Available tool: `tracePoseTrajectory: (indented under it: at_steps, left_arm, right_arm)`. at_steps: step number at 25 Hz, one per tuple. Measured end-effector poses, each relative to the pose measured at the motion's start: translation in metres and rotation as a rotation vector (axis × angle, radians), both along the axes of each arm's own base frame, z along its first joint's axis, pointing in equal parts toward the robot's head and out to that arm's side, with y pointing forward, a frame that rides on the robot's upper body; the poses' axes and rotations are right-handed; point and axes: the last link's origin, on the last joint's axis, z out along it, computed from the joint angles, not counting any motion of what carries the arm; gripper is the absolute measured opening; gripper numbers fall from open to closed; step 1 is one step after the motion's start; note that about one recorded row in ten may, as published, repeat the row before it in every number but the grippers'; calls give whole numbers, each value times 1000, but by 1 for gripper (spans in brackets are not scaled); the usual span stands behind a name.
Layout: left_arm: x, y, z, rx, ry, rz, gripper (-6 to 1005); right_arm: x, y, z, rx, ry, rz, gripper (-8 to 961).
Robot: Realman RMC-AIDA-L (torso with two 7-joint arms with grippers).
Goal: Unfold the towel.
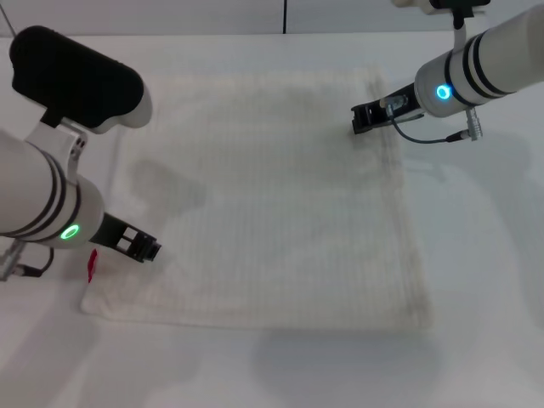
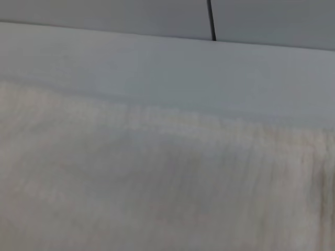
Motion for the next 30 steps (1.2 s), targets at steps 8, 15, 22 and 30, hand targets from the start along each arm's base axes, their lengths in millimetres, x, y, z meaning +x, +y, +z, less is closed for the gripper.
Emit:
tracePoseTrajectory:
  at_steps: [8,15,22,30]
  left_arm:
    - [-28,-1,4,-1,52,86,528]
    - [-19,-3,15,26,36,46,529]
    - [12,27,52,191,-64,-228,528]
    - [21,39,97,654,-163,-745,530]
  right_arm:
    - [0,0,1,-1,0,4,124]
    - [-6,-2,24,44,-5,84,129]
    - [-35,-30,61,258,31,345,134]
    - [-57,-69,83,517,44,553,140]
